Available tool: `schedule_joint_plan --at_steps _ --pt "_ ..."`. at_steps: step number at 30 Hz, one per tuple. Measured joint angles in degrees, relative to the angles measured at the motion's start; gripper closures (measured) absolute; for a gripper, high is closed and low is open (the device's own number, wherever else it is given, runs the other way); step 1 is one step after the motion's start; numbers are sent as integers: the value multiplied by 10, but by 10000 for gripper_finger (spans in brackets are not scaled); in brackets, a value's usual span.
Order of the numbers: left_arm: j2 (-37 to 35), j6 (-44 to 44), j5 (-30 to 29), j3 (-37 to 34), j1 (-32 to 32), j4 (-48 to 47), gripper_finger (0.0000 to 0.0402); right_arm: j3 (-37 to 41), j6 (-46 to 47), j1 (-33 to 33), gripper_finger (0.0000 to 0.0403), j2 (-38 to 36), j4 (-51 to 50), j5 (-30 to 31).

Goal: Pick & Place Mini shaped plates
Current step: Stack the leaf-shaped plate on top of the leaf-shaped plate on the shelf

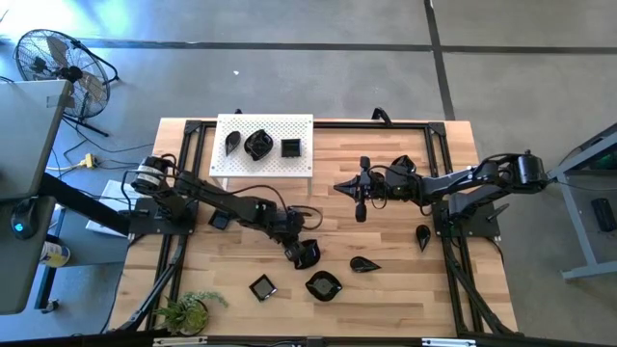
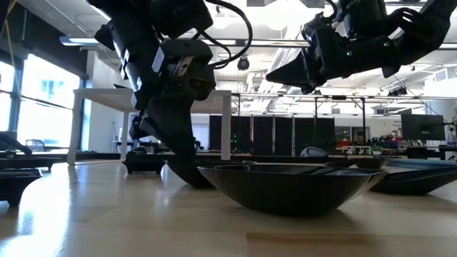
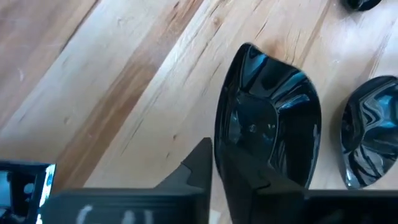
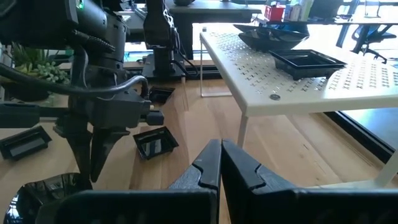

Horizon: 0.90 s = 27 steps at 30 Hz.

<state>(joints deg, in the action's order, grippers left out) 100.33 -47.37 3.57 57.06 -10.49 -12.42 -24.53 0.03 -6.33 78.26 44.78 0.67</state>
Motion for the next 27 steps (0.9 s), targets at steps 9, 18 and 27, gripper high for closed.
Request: schedule_joint_plan --at_steps 9,18,27 --pt "0 67 7 57 4 -47 293 0 0 0 402 0 0 0" --pt "0 67 -6 57 7 -66 296 0 0 0 402 0 0 0" --pt "0 78 1 57 7 -66 296 0 0 0 402 0 0 0"
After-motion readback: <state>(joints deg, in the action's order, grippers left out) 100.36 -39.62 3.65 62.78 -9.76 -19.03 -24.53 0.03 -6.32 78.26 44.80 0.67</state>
